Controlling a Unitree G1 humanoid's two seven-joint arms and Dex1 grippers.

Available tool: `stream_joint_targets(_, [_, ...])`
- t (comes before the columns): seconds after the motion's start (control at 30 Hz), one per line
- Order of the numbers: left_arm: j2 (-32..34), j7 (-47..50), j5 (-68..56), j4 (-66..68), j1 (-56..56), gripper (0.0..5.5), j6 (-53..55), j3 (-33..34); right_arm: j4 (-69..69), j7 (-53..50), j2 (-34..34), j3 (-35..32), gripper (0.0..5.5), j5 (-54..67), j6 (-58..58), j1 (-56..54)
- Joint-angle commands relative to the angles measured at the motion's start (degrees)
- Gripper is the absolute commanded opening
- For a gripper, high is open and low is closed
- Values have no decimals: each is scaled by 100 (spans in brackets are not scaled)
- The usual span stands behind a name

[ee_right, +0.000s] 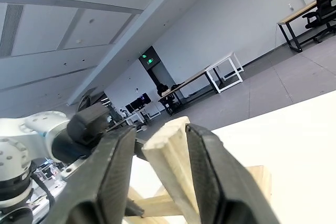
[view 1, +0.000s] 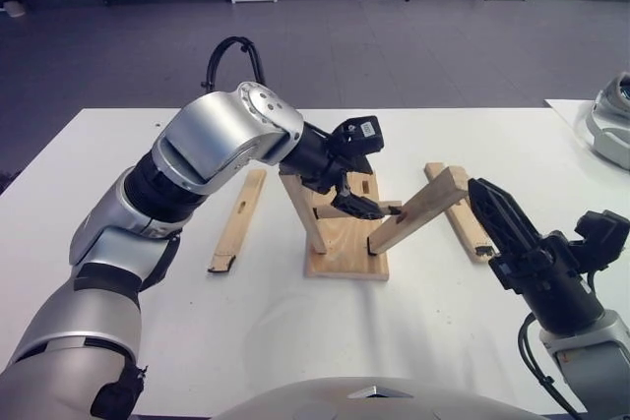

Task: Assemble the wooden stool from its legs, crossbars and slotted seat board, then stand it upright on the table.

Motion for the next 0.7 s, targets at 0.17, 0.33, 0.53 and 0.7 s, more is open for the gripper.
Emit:
stream_joint_targets(0.17, [51,-702,793,619,-226,267,-839,-1003,-272,217,84,753,174,-780,-553,604])
stream_joint_targets(0.33, [54,-902,909,541,-183,191,-900,-963,-241,516,-185,779,174,-914,-673,741])
stream_joint_targets(0.53, [64,-995,1114,526,-36,57,-1091,-993,292,652,-788,817,174,-1252,-441,-221])
stream_joint_targets(0.7, [72,-1089,1205,403,21,41,-1150,-999,483,532,-783,925,174,-1429,-421,-498])
